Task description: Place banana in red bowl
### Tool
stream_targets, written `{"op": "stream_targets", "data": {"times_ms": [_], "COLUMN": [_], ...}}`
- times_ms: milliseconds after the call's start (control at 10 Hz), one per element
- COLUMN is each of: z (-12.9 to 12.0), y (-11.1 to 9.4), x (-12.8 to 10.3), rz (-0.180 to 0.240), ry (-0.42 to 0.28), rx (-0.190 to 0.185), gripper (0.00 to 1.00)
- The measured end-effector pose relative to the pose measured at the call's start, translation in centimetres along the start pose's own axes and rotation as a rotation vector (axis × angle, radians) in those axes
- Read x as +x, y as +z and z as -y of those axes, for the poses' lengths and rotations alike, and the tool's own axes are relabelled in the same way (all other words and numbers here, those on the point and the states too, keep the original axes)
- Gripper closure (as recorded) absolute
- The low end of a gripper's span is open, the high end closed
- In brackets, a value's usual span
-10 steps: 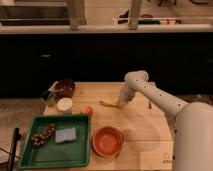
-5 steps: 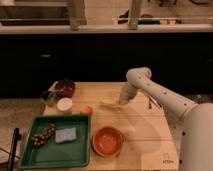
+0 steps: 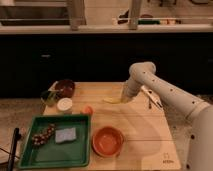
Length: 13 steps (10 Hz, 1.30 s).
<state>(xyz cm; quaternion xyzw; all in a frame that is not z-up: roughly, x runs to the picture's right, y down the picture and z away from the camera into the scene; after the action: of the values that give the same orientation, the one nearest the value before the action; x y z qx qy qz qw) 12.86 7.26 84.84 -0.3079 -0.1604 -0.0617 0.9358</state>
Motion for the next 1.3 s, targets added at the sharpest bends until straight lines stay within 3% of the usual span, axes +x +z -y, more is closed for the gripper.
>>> {"op": "stream_targets", "data": {"times_ms": [900, 1300], "z": [-4.5, -6.3], "y": [-3.4, -3.8], "x": [-0.9, -1.7], "rz": [0.036, 0.055], "ry": [-0.058, -0.078], "rx": [-0.051, -0.064], "gripper": [0.98, 0.98]}}
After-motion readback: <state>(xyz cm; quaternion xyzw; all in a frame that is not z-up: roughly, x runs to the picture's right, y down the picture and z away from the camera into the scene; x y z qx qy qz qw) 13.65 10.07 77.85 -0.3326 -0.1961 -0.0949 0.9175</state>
